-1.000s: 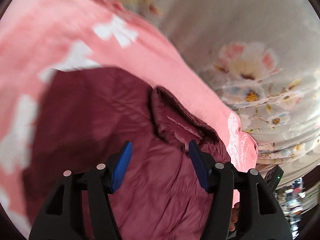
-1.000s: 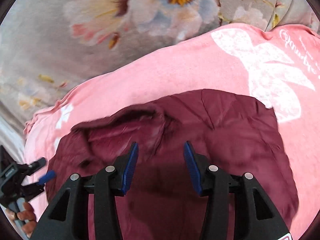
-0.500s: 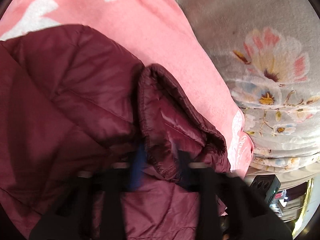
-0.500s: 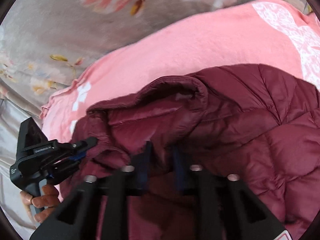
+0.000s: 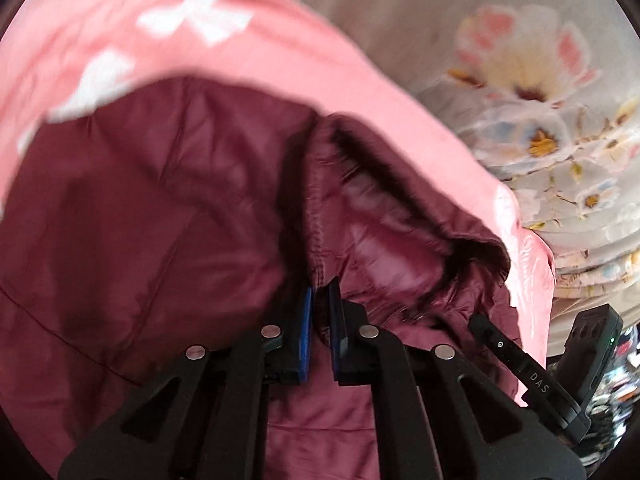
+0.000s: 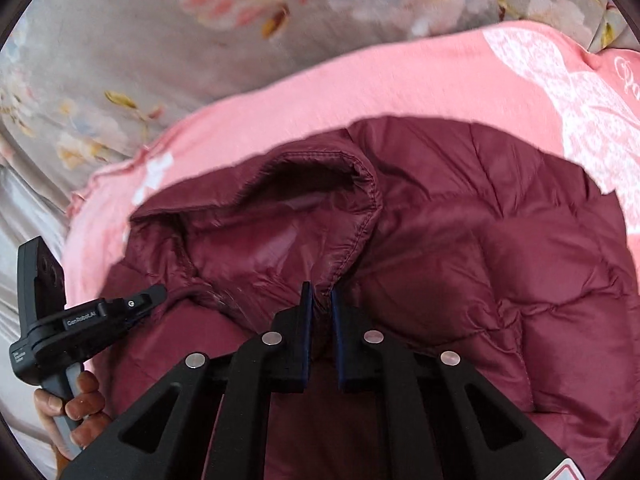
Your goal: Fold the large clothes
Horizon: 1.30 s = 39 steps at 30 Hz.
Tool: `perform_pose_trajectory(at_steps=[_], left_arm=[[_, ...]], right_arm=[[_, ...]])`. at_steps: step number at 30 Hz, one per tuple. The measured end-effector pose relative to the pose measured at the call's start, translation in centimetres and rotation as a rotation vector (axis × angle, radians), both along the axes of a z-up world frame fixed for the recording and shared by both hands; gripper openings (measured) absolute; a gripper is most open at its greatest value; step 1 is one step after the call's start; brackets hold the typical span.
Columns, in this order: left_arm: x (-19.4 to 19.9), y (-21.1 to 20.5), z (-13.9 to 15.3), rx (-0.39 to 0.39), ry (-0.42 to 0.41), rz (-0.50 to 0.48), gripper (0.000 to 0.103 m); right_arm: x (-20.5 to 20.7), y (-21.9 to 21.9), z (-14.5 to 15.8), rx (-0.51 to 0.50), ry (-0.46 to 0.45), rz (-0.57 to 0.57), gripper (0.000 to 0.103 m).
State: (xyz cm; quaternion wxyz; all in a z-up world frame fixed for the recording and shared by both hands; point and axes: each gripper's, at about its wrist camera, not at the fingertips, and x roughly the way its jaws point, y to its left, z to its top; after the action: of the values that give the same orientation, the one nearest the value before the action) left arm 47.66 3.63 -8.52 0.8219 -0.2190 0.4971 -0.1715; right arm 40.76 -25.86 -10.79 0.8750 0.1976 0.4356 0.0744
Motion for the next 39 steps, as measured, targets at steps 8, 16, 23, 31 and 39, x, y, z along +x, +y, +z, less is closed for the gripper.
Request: perform_pose_trajectory(at_steps=[8, 16, 23, 31, 39], left_arm=[[-0.9, -0.1, -1.4, 0.020, -0.098, -0.020, 0.008], [-3.1, 1.9, 2.0, 0.106, -0.164, -0.005, 0.021], [0.8, 1.0, 10.5, 0.163, -0.287, 0.031, 0.022], [8.3, -3.6, 9.4, 0.133, -0.195, 0.060, 0.022], [6.9, -3.0, 1.9, 0.126, -0.079, 0.048, 0.020]], right_arm=[[0.3, 0.1, -1.6, -0.017, -0.019, 0.006, 0.006], [-3.4, -3.5, 3.7, -0.040, -0.089, -0.037, 0.022], [2.0, -2.0, 9.3, -0.042, -0.164, -0.053, 0.021], [8.1, 1.8, 7.2, -0.111, -0.132, -0.025, 0.017], [8.5, 0.8, 2.3, -0.148, -0.047, -0.013, 0.010]])
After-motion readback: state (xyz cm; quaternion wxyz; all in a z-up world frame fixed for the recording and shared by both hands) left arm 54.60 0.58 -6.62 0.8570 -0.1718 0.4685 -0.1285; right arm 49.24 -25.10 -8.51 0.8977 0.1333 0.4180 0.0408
